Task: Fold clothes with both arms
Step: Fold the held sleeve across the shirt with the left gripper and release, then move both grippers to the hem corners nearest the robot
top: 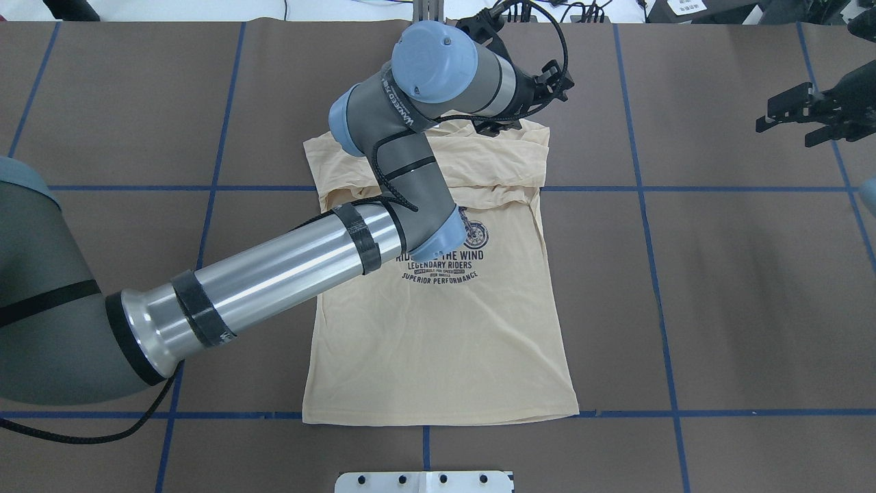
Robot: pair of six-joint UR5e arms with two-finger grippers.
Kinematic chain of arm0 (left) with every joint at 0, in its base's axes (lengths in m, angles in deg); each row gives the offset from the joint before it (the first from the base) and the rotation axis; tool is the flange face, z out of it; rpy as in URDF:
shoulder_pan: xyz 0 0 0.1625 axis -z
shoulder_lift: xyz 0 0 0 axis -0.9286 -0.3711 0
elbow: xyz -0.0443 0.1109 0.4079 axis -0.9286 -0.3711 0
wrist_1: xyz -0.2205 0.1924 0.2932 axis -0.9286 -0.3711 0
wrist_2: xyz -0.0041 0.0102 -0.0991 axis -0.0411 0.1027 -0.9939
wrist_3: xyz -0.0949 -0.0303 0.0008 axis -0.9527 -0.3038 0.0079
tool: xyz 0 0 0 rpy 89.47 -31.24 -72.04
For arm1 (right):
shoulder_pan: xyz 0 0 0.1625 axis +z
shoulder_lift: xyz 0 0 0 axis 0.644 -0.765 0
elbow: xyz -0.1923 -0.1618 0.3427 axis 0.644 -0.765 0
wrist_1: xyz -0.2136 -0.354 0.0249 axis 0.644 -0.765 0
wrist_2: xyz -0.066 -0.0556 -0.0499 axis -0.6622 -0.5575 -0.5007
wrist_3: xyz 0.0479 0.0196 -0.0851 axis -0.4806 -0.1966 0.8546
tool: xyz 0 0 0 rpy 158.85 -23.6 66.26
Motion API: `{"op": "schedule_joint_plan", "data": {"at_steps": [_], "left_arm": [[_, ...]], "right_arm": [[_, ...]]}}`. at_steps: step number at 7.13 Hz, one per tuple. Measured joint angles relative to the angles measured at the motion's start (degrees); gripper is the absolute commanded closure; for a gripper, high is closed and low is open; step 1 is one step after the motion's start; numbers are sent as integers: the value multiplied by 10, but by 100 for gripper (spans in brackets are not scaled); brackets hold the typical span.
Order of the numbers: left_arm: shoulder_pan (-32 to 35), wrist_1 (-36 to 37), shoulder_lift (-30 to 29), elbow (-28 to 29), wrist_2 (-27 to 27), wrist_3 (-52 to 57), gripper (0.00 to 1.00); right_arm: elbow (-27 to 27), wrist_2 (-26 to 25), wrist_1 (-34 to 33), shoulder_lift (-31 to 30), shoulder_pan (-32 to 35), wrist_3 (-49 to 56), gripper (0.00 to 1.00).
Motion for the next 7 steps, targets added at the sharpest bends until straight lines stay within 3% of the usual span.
{"op": "schedule_joint_plan", "data": {"at_steps": [1,3,4,5,6,7], "left_arm": [[16,22,22,-29,-37,10,14],[44,117,140,-189,-93,96,14],[63,161,209,-270,-109,159,14],[88,181,268,-328,-129,209,14],[109,188,315,-365,-146,251,14],[123,190,351,-391,-154,296,18]], "right_arm": [[33,-15,0,-1,-34,-69,0],[124,-89,-1,-8,-142,-252,4],[167,-154,-3,-12,-217,-363,5],[204,-253,-18,-15,-309,-456,5],[242,-356,-65,-17,-405,-519,6],[274,-418,-122,-17,-474,-564,7]]}}
